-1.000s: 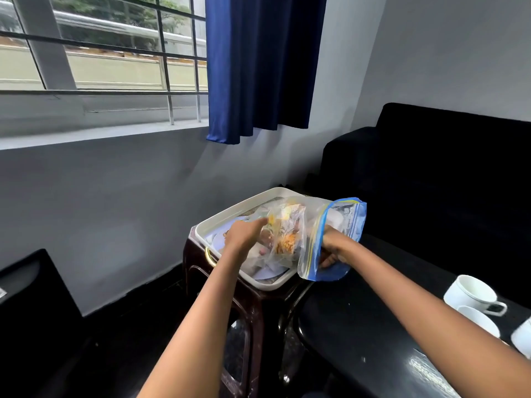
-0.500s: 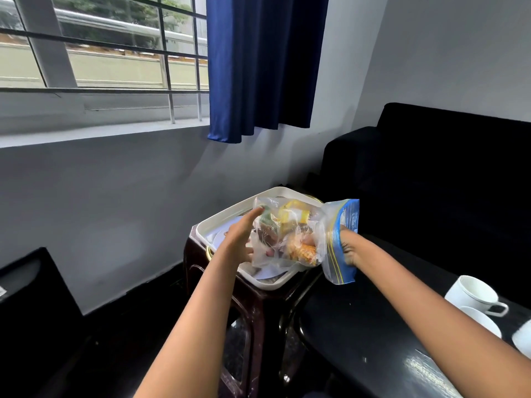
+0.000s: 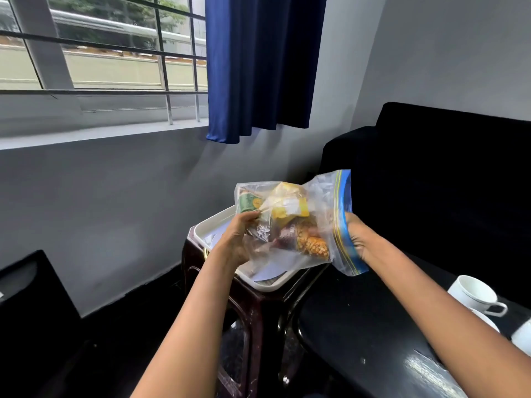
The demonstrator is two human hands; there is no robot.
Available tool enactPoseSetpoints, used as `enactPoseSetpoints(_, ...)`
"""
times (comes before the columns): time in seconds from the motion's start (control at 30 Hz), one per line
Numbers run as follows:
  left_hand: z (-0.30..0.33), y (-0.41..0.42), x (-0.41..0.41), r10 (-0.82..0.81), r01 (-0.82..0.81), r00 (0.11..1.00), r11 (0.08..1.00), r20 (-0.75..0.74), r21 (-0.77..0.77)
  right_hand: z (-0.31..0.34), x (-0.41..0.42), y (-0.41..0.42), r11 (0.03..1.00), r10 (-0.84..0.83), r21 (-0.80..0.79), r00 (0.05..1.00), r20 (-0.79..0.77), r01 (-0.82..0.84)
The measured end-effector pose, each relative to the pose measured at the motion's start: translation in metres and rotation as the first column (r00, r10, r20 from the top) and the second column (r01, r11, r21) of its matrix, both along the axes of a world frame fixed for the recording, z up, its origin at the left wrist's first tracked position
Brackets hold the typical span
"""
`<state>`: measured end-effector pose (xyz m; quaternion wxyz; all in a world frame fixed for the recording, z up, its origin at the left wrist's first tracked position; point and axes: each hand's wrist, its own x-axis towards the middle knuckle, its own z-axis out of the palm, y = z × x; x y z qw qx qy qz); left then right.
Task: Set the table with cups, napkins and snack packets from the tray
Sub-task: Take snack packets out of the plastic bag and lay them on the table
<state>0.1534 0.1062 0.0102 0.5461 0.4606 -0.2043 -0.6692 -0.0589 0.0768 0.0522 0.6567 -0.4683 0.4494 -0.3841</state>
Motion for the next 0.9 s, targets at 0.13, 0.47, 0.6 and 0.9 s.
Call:
enactPoseSetpoints(0.13, 0.000, 0.000, 0.004, 0.068, -0.072, 0.995, 0.995, -0.067, -0.061, -0.006, 0.000, -0.006, 0.964, -0.221, -0.182, 0.966, -0.137, 0.195)
enactPoseSetpoints(0.47, 0.004, 0.005, 0.024, 0.119, -0.154, 0.969, 0.976, -0.215, -0.157, -0.003, 0.008, -0.014, 0.844, -0.483, -0.266, 0.875, -0.002, 0.465)
enactPoseSetpoints(0.6, 0.003, 0.005, 0.030, 0.175, -0.230, 0.948, 0.954, -0.266, -0.192, 0.000, 0.008, -0.016, 0.803, -0.529, -0.275, 0.845, 0.079, 0.529)
enactPoseSetpoints(0.9, 0.004, 0.011, 0.046, 0.287, -0.353, 0.911, 0.914, -0.297, -0.200, -0.013, 0.003, -0.019, 0.803, -0.570, -0.087, 0.802, 0.178, 0.590)
